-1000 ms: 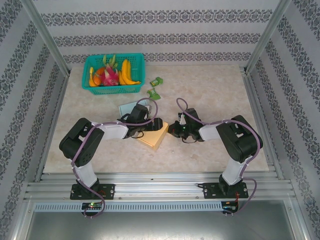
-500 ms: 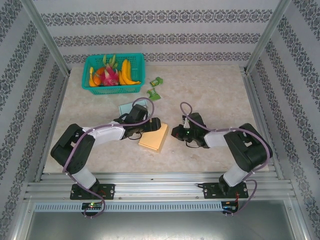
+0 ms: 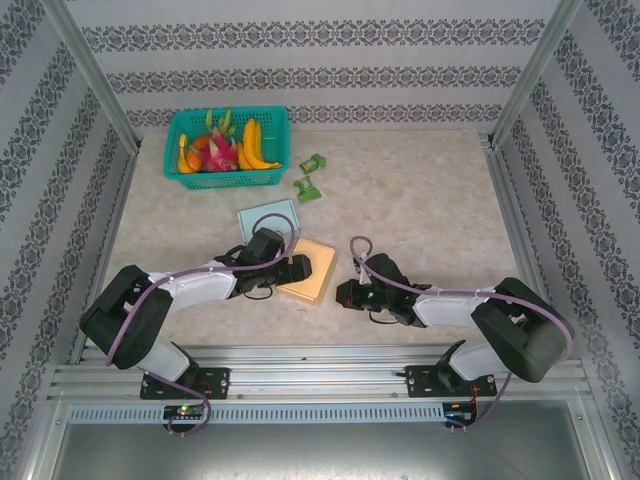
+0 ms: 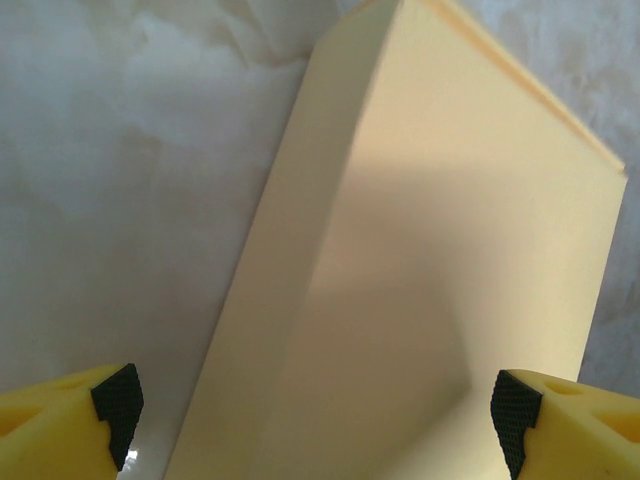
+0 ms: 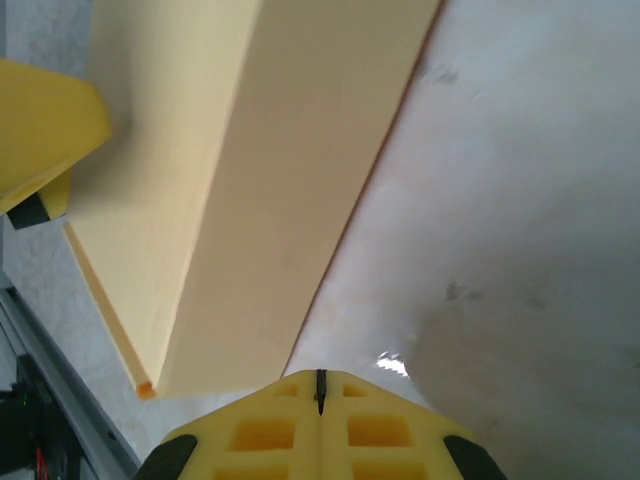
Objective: Fold the paper box
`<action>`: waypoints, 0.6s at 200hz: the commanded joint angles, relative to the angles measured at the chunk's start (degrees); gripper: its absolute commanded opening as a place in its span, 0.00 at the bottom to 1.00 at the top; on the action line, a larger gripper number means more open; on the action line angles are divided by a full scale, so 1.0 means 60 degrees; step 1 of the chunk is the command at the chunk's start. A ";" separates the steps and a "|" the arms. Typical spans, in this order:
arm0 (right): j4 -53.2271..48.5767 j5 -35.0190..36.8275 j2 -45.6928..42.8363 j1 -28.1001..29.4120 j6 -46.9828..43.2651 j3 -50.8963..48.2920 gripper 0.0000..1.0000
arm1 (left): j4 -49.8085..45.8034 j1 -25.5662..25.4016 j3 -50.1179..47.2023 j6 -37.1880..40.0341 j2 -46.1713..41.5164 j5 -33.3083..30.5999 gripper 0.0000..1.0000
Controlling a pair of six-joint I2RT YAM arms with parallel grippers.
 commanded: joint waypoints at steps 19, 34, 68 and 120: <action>0.0564 0.0502 0.0762 0.0712 0.0497 0.0230 0.00 | -0.0178 -0.0469 -0.0082 -0.0335 -0.0208 -0.0339 0.92; 0.0756 0.0518 0.1012 0.0859 0.0581 0.0285 0.00 | -0.0187 -0.0607 -0.0170 -0.0447 -0.0254 -0.0443 0.92; 0.1334 0.0558 0.1524 0.1114 0.0890 0.0423 0.00 | -0.0072 -0.1051 -0.0390 -0.0964 -0.0223 -0.0762 0.92; 0.2812 0.0521 0.2236 0.1406 0.1658 0.0529 0.00 | 0.0849 -0.1967 -0.0765 -0.2215 -0.0167 -0.1165 0.92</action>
